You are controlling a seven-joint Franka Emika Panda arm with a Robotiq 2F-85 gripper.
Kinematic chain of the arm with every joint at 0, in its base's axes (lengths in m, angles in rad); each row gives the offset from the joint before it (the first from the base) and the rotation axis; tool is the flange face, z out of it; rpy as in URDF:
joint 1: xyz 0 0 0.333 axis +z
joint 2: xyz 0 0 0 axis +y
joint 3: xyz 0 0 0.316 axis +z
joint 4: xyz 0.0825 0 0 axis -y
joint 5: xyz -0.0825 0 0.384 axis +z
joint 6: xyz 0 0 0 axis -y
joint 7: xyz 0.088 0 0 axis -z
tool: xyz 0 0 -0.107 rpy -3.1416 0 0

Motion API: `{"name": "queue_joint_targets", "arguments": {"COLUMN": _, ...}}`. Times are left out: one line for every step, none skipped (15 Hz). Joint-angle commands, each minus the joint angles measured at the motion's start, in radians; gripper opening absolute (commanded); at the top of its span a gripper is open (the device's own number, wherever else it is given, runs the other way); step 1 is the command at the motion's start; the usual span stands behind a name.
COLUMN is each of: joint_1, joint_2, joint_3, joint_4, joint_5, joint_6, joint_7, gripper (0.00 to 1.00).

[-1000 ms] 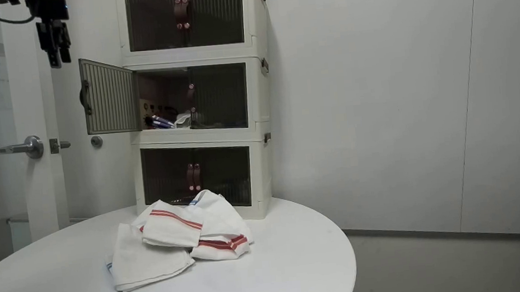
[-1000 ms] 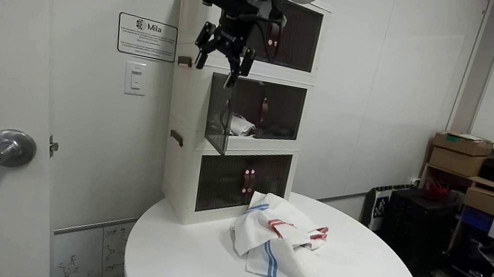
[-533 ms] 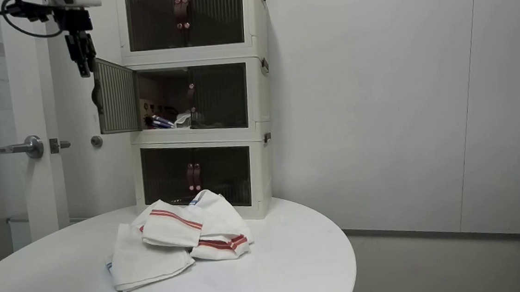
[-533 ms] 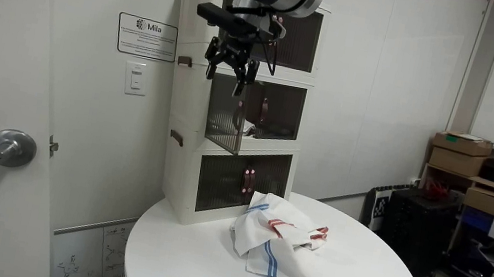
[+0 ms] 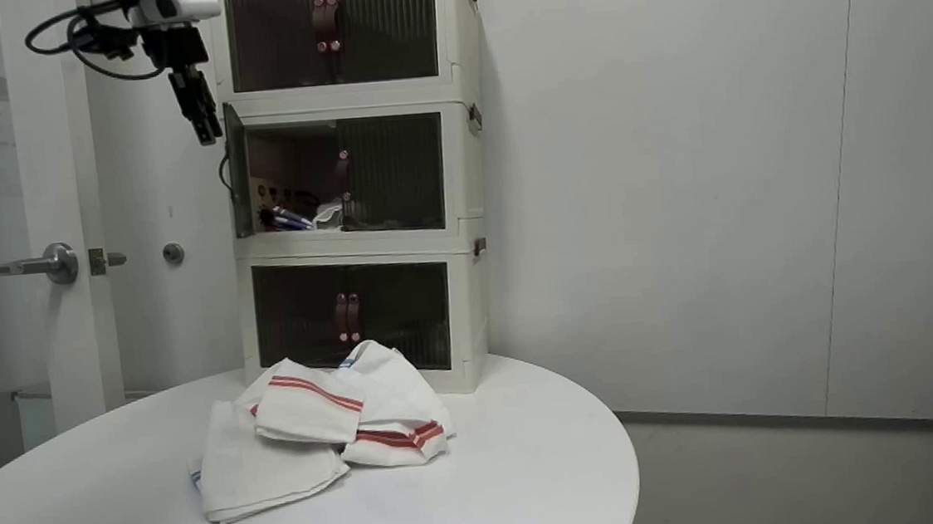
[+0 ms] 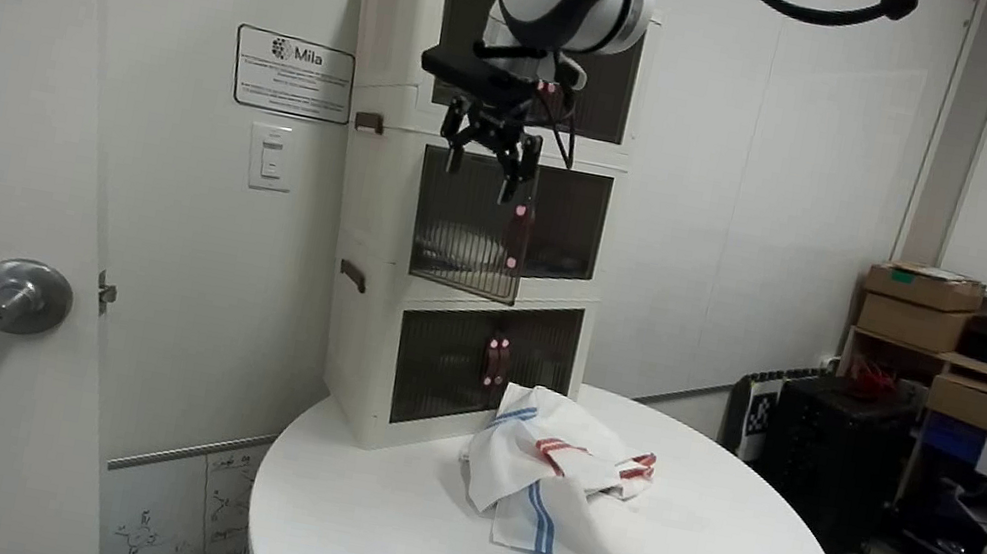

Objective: Close the left cabinet door.

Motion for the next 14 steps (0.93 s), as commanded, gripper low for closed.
{"name": "queue_joint_targets", "arguments": {"joint_1": 0.020, "joint_2": 0.013, "joint_3": -0.036, "joint_4": 0.019, "joint_5": -0.114, "joint_6": -0.007, "joint_7": -0.037, "gripper": 1.00}}
{"name": "queue_joint_targets", "arguments": {"joint_1": 0.020, "joint_2": 0.015, "joint_3": -0.040, "joint_4": 0.013, "joint_5": -0.150, "joint_6": -0.007, "joint_7": -0.051, "gripper": 1.00}}
{"name": "queue_joint_targets", "arguments": {"joint_1": 0.019, "joint_2": 0.019, "joint_3": -0.043, "joint_4": 0.011, "joint_5": -0.175, "joint_6": -0.007, "joint_7": -0.065, "gripper": 1.00}}
{"name": "queue_joint_targets", "arguments": {"joint_1": 0.019, "joint_2": 0.026, "joint_3": -0.045, "joint_4": 0.010, "joint_5": -0.196, "joint_6": -0.005, "joint_7": -0.082, "gripper": 1.00}}
{"name": "queue_joint_targets", "arguments": {"joint_1": 0.018, "joint_2": 0.034, "joint_3": -0.046, "joint_4": 0.009, "joint_5": -0.214, "joint_6": -0.002, "joint_7": -0.098, "gripper": 1.00}}
{"name": "queue_joint_targets", "arguments": {"joint_1": 0.017, "joint_2": 0.045, "joint_3": -0.048, "joint_4": 0.009, "joint_5": -0.228, "joint_6": 0.002, "joint_7": -0.118, "gripper": 1.00}}
{"name": "queue_joint_targets", "arguments": {"joint_1": 0.018, "joint_2": 0.056, "joint_3": -0.049, "joint_4": 0.012, "joint_5": -0.241, "joint_6": 0.003, "joint_7": -0.137, "gripper": 1.00}}
{"name": "queue_joint_targets", "arguments": {"joint_1": 0.018, "joint_2": 0.070, "joint_3": -0.050, "joint_4": 0.017, "joint_5": -0.249, "joint_6": 0.006, "joint_7": -0.161, "gripper": 1.00}}
{"name": "queue_joint_targets", "arguments": {"joint_1": 0.018, "joint_2": 0.085, "joint_3": -0.052, "joint_4": 0.024, "joint_5": -0.256, "joint_6": 0.011, "joint_7": -0.184, "gripper": 1.00}}
{"name": "queue_joint_targets", "arguments": {"joint_1": 0.020, "joint_2": 0.100, "joint_3": -0.055, "joint_4": 0.032, "joint_5": -0.267, "joint_6": 0.016, "joint_7": -0.205, "gripper": 1.00}}
{"name": "queue_joint_targets", "arguments": {"joint_1": 0.021, "joint_2": 0.116, "joint_3": -0.060, "joint_4": 0.042, "joint_5": -0.280, "joint_6": 0.024, "joint_7": -0.223, "gripper": 1.00}}
{"name": "queue_joint_targets", "arguments": {"joint_1": 0.023, "joint_2": 0.130, "joint_3": -0.066, "joint_4": 0.054, "joint_5": -0.293, "joint_6": 0.032, "joint_7": -0.238, "gripper": 1.00}}
{"name": "queue_joint_targets", "arguments": {"joint_1": 0.025, "joint_2": 0.147, "joint_3": -0.073, "joint_4": 0.072, "joint_5": -0.308, "joint_6": 0.039, "joint_7": -0.258, "gripper": 1.00}}
{"name": "queue_joint_targets", "arguments": {"joint_1": 0.026, "joint_2": 0.165, "joint_3": -0.080, "joint_4": 0.093, "joint_5": -0.319, "joint_6": 0.044, "joint_7": -0.280, "gripper": 1.00}}
